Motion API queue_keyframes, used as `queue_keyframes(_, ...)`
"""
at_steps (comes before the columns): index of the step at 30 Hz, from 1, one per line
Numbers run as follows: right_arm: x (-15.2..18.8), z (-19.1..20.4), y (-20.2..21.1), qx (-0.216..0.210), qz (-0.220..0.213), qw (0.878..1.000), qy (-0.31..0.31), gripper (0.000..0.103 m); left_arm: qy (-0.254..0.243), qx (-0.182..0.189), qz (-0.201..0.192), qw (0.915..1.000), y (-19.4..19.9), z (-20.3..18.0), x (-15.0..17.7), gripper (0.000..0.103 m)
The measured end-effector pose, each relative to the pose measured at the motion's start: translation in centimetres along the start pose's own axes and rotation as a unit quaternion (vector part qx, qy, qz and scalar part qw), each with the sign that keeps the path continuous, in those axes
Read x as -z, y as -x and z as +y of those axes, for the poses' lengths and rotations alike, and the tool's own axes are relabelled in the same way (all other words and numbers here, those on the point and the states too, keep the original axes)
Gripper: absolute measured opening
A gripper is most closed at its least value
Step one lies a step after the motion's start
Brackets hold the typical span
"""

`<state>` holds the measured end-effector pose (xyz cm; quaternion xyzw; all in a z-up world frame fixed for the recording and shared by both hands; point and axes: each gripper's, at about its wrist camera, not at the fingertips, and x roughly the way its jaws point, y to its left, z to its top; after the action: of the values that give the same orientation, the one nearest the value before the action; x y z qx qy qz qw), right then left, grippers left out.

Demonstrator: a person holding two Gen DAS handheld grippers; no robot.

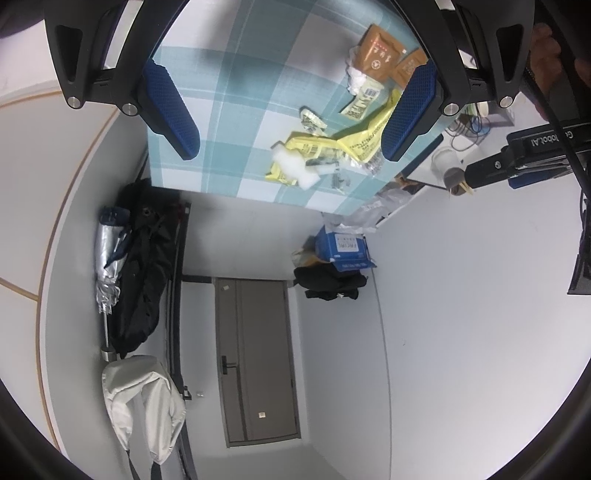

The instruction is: Collect trash

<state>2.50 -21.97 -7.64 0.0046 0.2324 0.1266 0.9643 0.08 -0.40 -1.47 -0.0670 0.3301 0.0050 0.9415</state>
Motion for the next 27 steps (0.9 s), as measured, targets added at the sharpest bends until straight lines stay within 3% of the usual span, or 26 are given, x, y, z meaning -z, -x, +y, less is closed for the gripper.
queue_keyframes(27,-0.09,-0.07,-0.20,-0.017,0.002,1.000,-0.002,0.099,0.000,0.004,0.002,1.0000,-0.21,0.37,0.14,0.102)
